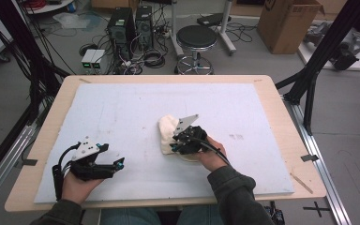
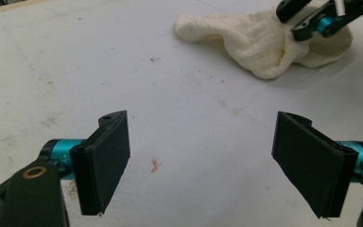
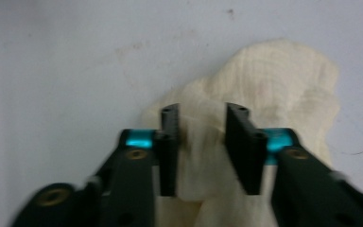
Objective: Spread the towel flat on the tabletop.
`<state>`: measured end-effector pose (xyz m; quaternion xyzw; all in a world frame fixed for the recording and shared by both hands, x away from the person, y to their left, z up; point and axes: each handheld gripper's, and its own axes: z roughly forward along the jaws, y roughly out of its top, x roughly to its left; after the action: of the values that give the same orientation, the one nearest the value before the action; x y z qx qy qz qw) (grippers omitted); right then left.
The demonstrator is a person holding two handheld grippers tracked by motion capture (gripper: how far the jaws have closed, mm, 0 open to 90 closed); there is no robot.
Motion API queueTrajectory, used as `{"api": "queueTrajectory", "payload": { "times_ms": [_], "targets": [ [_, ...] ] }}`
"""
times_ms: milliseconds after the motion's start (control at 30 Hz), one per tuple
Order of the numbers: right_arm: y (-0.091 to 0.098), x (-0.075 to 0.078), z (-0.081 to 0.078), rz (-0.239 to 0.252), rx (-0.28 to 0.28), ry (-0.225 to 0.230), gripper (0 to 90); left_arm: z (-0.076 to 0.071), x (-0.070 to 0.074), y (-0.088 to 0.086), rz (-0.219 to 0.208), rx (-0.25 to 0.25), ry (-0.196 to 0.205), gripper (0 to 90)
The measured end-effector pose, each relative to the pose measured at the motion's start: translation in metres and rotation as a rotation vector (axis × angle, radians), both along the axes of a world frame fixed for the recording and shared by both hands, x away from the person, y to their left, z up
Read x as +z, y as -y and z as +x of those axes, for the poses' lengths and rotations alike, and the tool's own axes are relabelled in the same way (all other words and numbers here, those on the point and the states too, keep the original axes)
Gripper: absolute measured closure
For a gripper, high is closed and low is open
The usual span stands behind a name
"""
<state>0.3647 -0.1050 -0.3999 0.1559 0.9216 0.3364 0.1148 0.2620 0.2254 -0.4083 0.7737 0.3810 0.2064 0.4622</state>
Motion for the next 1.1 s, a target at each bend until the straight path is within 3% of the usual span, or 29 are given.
{"api": "queueTrajectory", "payload": {
  "times_ms": [33, 167, 367, 500, 667, 800, 900, 1000, 1100],
  "targets": [
    [0.002, 0.0, 0.002, 0.0, -0.001, -0.013, 85.6, 0.0, 0.0, 0.0, -0.001, 0.001, 0.0, 20.5],
    [0.017, 0.009, 0.007, 0.075, -0.026, -0.047, 87.6, 0.0, 0.0, 0.0, -0.002, 0.001, 0.001, 20.4],
    [0.03, 0.019, 0.006, 0.102, -0.043, -0.03, 87.5, 0.0, 0.0, 0.002, 0.002, 0.001, 0.001, 20.4],
    [0.031, 0.016, 0.009, 0.08, -0.044, -0.04, 87.6, 0.0, 0.0, 0.002, 0.005, -0.001, 0.0, 20.4],
    [0.056, 0.025, 0.017, 0.179, -0.175, -0.014, 87.8, 0.0, 0.0, 0.0, 0.003, 0.0, 0.0, 20.5],
    [0.084, 0.02, 0.029, 0.163, -0.295, -0.029, 87.7, 0.0, -0.001, 0.003, 0.001, -0.004, 0.002, 20.5],
    [0.104, 0.005, 0.038, 0.153, -0.386, -0.077, 87.7, 0.0, 0.0, 0.004, 0.0, -0.007, 0.001, 20.4],
    [0.118, -0.009, 0.042, 0.165, -0.429, -0.117, 86.6, 0.002, 0.0, 0.009, 0.002, -0.016, 0.002, 20.4],
    [0.122, -0.013, 0.042, 0.195, -0.431, -0.12, 82.8, 0.004, 0.0, 0.016, 0.005, -0.034, 0.007, 20.5]
  ]
}}
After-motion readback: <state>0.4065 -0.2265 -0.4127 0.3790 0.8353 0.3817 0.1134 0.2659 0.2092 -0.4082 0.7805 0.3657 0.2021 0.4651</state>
